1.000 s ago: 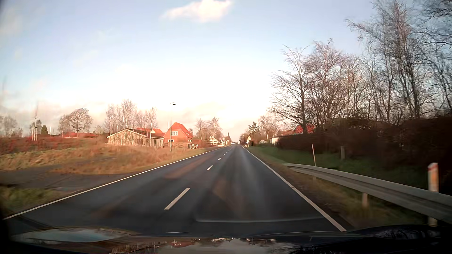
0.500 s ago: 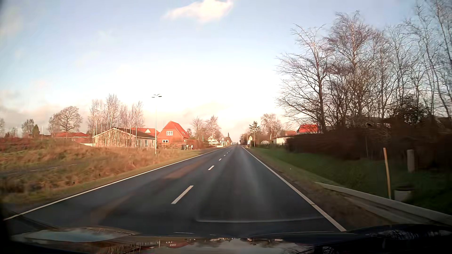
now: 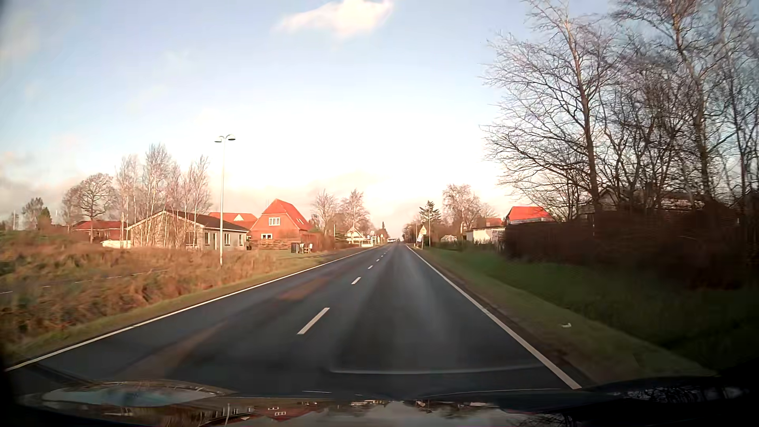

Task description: Follow the waypoints while adhering to traffic rules and regulations

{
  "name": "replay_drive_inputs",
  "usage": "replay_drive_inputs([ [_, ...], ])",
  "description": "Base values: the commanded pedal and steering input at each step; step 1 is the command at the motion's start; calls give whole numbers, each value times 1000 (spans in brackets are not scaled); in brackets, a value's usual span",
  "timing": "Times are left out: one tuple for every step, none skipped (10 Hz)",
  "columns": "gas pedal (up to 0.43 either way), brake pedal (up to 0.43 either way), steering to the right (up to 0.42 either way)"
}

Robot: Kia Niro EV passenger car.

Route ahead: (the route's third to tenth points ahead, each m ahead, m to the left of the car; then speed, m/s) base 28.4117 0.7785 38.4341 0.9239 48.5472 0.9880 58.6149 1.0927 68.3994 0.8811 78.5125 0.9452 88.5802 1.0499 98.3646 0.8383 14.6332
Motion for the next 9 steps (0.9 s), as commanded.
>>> replay_drive_inputs([
  [150,0,1],
  [150,0,1],
  [150,0,2],
  [157,0,2],
  [157,0,2],
  [157,0,2],
  [157,0,2],
  [157,0,2],
  [157,0,2],
])
